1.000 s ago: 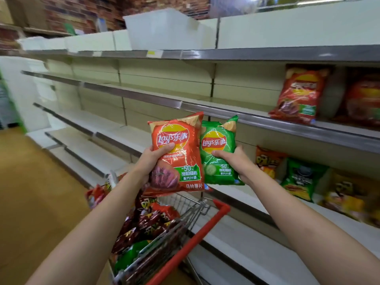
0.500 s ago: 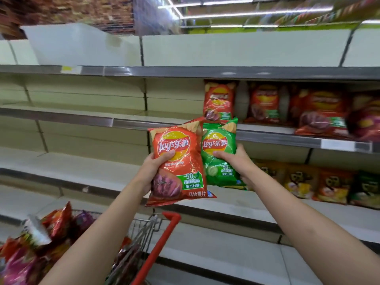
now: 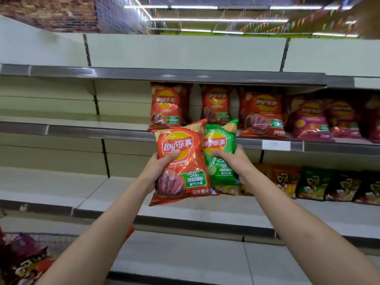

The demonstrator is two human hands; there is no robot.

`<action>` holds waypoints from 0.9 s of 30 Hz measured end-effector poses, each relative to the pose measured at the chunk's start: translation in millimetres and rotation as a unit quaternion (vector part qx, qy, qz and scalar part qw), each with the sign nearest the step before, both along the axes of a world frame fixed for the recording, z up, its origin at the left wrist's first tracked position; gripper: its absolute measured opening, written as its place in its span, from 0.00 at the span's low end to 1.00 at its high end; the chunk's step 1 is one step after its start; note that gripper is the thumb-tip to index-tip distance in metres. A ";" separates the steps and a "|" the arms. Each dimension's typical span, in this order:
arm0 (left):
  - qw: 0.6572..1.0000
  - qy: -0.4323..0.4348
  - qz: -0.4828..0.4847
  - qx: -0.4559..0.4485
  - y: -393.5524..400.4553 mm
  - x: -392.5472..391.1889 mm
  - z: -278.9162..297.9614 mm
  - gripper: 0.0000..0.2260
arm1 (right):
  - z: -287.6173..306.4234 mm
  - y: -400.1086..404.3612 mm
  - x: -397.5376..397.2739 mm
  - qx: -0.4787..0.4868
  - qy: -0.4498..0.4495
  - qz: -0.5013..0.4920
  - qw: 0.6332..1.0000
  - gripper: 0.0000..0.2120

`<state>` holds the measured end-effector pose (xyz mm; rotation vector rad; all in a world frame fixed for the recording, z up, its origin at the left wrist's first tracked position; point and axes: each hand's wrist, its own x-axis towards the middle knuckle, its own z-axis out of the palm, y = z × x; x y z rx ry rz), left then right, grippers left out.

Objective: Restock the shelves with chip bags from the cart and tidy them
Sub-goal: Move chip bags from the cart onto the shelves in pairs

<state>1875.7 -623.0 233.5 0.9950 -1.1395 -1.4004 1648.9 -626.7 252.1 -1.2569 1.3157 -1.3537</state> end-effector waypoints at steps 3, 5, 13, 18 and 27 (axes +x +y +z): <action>1.000 0.010 0.006 -0.005 -12.3 -31.0 1.9 0.37 | 7.7 -9.6 -29.2 -0.005 -0.004 -0.001 1.000 0.28; 1.000 0.006 0.003 -0.015 -20.2 -47.8 8.5 0.37 | 15.4 -15.4 -47.7 -0.018 -0.001 0.003 1.000 0.30; 0.997 -0.033 0.052 -0.043 -50.3 -101.2 45.8 0.41 | 41.7 -51.6 -100.2 -0.040 -0.005 0.010 0.999 0.32; 0.994 -0.034 0.096 -0.037 -79.6 -102.1 76.0 0.36 | 62.1 -68.5 -117.2 -0.055 0.021 -0.008 0.998 0.56; 0.991 -0.052 0.120 -0.035 -157.4 -118.0 103.1 0.34 | 74.2 -92.8 -155.6 -0.091 0.017 -0.060 0.994 0.29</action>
